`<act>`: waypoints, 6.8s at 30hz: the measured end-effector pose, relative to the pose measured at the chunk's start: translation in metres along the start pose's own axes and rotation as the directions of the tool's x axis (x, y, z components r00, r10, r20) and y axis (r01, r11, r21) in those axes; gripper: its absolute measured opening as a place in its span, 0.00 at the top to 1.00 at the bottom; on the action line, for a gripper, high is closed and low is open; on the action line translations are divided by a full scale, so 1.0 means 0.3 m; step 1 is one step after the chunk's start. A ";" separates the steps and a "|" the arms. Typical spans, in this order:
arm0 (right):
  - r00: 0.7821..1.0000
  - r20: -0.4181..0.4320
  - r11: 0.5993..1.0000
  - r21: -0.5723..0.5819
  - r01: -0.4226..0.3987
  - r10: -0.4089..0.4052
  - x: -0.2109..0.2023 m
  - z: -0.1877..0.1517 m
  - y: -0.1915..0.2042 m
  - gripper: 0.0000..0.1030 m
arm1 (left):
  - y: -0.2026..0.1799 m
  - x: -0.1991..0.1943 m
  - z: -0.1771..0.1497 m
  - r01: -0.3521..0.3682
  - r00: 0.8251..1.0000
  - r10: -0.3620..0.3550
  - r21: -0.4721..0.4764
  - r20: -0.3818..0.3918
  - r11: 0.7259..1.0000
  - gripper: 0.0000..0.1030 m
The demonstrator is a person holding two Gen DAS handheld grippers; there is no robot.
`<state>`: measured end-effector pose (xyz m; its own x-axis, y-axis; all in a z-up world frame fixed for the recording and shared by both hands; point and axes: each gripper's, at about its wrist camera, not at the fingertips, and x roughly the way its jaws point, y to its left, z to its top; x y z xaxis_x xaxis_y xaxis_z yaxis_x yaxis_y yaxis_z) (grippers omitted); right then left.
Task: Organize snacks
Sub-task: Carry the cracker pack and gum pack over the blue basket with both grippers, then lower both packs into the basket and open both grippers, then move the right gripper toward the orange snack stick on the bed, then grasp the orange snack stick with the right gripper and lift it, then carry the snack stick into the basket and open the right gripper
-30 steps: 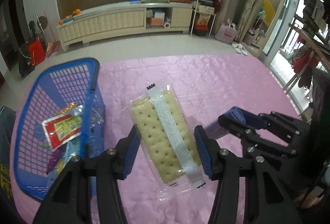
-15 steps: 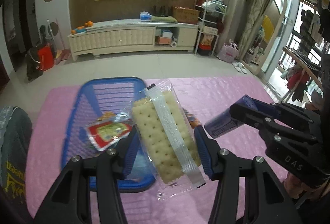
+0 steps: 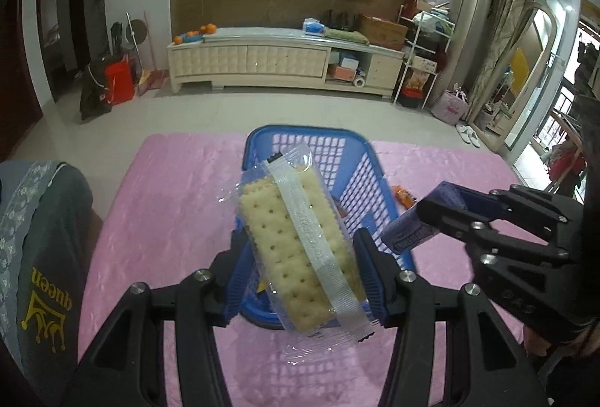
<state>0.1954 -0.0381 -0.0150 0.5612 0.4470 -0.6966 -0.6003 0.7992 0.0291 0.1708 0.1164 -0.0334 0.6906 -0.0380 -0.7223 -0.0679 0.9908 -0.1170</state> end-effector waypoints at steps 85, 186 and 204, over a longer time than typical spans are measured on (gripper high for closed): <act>0.990 -0.117 0.975 0.196 0.102 -0.080 -0.002 -0.146 -0.152 0.17 | -0.095 0.090 -0.026 0.071 0.993 -0.063 0.075 -0.100 0.995 0.33; 0.985 -0.135 0.992 0.089 -0.092 0.104 -0.022 0.034 -0.146 0.84 | -0.027 0.034 0.101 0.031 0.996 -0.028 0.029 -0.079 0.999 0.00; 0.957 -0.268 0.993 0.072 -0.094 0.110 0.285 0.047 -0.041 0.84 | 0.122 0.159 0.085 -0.034 0.994 0.036 0.024 -0.105 0.999 0.00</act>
<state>0.2588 -0.0040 -0.0647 0.3184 0.4080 -0.8557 -0.6079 0.7805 0.1459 0.2197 0.1543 -0.0548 0.6083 -0.0158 -0.7936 -0.0736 0.9944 -0.0762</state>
